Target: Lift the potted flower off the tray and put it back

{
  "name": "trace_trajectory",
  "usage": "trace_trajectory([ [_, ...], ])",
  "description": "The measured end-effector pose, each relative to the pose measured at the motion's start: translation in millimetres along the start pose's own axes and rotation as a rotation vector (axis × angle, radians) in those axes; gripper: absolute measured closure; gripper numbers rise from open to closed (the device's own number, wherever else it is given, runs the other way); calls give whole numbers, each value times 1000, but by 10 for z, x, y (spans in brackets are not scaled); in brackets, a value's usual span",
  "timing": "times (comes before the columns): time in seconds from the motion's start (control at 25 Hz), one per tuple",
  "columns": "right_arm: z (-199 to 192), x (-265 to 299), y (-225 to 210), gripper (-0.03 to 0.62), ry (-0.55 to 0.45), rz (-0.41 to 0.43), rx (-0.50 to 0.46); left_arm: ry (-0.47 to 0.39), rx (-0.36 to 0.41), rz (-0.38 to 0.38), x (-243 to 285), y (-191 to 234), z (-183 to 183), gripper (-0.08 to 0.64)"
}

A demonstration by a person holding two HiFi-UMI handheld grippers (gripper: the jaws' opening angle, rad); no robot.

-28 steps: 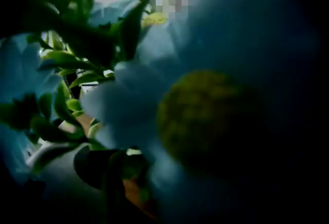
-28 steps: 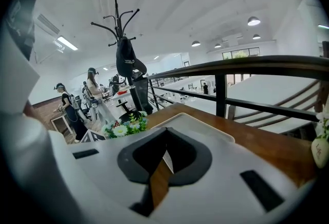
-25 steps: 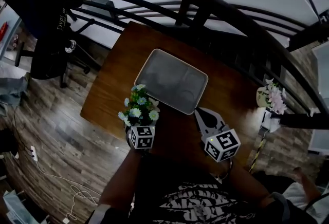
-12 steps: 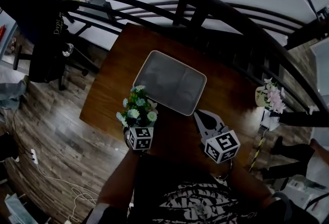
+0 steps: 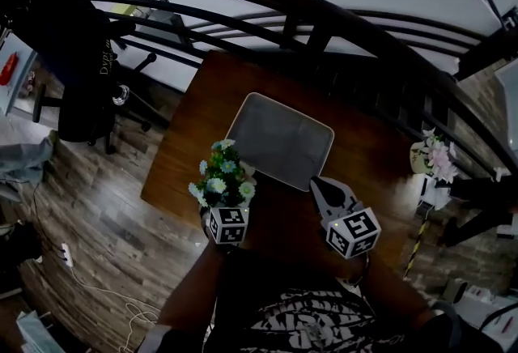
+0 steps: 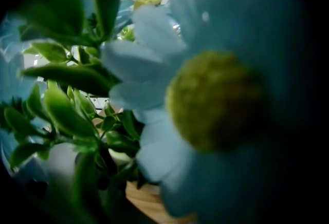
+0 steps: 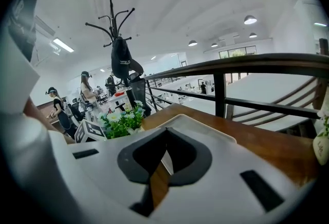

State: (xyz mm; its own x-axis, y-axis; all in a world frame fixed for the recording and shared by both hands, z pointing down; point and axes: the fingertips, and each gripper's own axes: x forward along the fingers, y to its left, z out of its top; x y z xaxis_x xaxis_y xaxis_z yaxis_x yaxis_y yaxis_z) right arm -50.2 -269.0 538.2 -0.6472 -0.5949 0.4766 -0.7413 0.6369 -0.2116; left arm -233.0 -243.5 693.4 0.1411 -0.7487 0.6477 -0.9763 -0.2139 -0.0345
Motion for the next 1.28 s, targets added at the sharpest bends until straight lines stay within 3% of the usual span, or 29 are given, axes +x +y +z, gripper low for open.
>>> trace_trajectory([
  [0.24, 95, 205, -15, 594, -30, -17, 31, -33, 28, -39, 218, 112, 425, 32],
  [0.6, 153, 401, -336, 594, -52, -109, 86, -56, 91, -126, 919, 33, 1007, 32],
  [0.88, 109, 481, -562, 594, -54, -164, 114, -18, 122, -187, 1319, -183, 1017, 32],
  [1.28, -111, 443, -657, 594, -35, -198, 167, -9, 122, -202, 1558, -287, 1013, 32],
])
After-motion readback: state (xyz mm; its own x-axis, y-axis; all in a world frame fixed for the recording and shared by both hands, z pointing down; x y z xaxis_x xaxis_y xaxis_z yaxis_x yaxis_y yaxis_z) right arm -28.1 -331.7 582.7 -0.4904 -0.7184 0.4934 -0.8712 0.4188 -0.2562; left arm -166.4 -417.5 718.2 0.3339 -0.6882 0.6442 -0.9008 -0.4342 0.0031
